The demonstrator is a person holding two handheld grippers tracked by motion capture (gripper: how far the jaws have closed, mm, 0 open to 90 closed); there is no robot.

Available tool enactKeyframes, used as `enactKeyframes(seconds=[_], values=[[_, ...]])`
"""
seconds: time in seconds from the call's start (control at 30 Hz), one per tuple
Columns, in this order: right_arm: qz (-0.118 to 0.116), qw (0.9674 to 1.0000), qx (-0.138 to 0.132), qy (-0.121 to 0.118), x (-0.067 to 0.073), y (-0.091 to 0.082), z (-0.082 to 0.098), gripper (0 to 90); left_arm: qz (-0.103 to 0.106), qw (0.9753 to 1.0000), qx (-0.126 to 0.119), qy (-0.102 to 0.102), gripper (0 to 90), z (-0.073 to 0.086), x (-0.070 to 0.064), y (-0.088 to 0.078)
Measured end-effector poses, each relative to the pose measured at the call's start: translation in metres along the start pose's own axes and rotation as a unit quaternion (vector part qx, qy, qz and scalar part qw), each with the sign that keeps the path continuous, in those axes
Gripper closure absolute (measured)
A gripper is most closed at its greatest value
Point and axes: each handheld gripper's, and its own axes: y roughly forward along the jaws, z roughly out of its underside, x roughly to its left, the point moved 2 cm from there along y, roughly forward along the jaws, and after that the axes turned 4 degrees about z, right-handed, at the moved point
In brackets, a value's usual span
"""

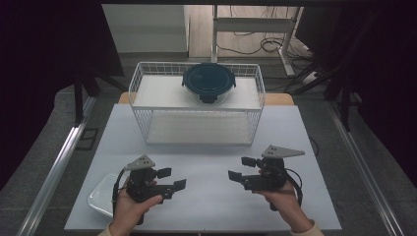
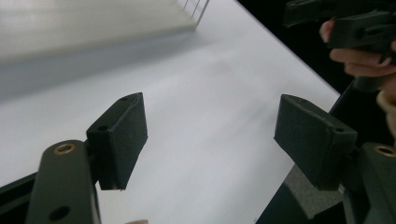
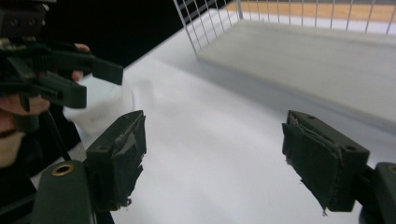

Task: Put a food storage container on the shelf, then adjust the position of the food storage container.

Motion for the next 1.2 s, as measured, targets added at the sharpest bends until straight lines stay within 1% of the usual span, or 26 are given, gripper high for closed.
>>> enactKeyframes(seconds=[0.07, 0.17, 0.2, 0.23, 0.33, 0.43, 0.5, 0.57, 0.67, 0.73, 0.77, 0.83, 0.87, 0.93, 0.97, 1.07, 1.13, 1.2], values=[[0.005, 1.0000, 0.004, -0.003, -0.001, -0.001, 0.008, 22.5, -0.001, 1.0000, 0.002, -0.003, 26.2, 0.010, 0.001, 0.003], [0.006, 0.9999, 0.007, -0.003, -0.002, 0.001, 0.023, 23.9, 0.000, 0.9997, 0.024, -0.010, 26.4, 0.024, 0.005, 0.010], [0.010, 0.9999, 0.012, -0.003, -0.002, 0.003, 0.029, 24.2, -0.001, 0.9996, 0.027, -0.010, 26.4, 0.027, 0.006, 0.011], [0.013, 0.9998, 0.016, -0.005, -0.003, 0.005, 0.033, 24.3, -0.007, 0.9995, 0.030, -0.010, 26.4, 0.030, 0.007, 0.012], [0.017, 0.9992, 0.036, -0.001, -0.003, 0.012, 0.046, 24.6, -0.014, 0.9994, 0.031, -0.009, 26.9, 0.036, 0.005, 0.014], [0.023, 0.9988, 0.043, 0.000, -0.005, 0.016, 0.052, 24.9, -0.014, 0.9987, 0.048, 0.000, 27.6, 0.046, -0.001, 0.019], [0.027, 0.9987, 0.043, 0.001, -0.006, 0.016, 0.052, 24.9, -0.013, 0.9984, 0.056, 0.000, 27.8, 0.051, -0.002, 0.022], [0.037, 0.9984, 0.043, -0.001, -0.006, 0.017, 0.053, 24.9, -0.015, 0.9978, 0.064, 0.006, 28.0, 0.054, -0.004, 0.025], [0.042, 0.9981, 0.044, -0.008, -0.007, 0.017, 0.053, 25.0, -0.019, 0.9973, 0.070, 0.014, 28.0, 0.055, -0.005, 0.025], [0.042, 0.9980, 0.046, -0.008, -0.007, 0.017, 0.053, 25.1, -0.024, 0.9975, 0.066, 0.014, 27.9, 0.053, -0.005, 0.022], [0.043, 0.9980, 0.046, -0.008, -0.007, 0.018, 0.053, 25.1, -0.025, 0.9975, 0.065, 0.014, 28.0, 0.053, -0.004, 0.021], [0.045, 0.9979, 0.046, -0.007, -0.008, 0.018, 0.053, 25.2, -0.024, 0.9979, 0.060, 0.008, 28.0, 0.050, -0.004, 0.016], [0.045, 0.9979, 0.045, -0.007, -0.008, 0.018, 0.052, 25.2, -0.024, 0.9980, 0.059, 0.008, 27.9, 0.049, -0.004, 0.013], [0.044, 0.9980, 0.044, -0.009, -0.009, 0.018, 0.051, 25.3, -0.025, 0.9983, 0.053, 0.008, 27.9, 0.046, -0.004, 0.004], [0.043, 0.9980, 0.044, -0.009, -0.009, 0.018, 0.051, 25.3, -0.029, 0.9985, 0.047, 0.007, 27.8, 0.044, -0.003, -0.003], [0.038, 0.9983, 0.042, -0.010, -0.008, 0.017, 0.051, 25.5, -0.033, 0.9987, 0.038, 0.005, 28.1, 0.040, -0.001, -0.015], [0.037, 0.9983, 0.042, -0.012, -0.008, 0.016, 0.051, 25.6, -0.038, 0.9988, 0.030, 0.005, 28.7, 0.035, 0.002, -0.029], [0.038, 0.9983, 0.042, -0.011, -0.008, 0.016, 0.051, 25.7, -0.048, 0.9986, 0.020, 0.004, 29.1, 0.030, 0.006, -0.043]])
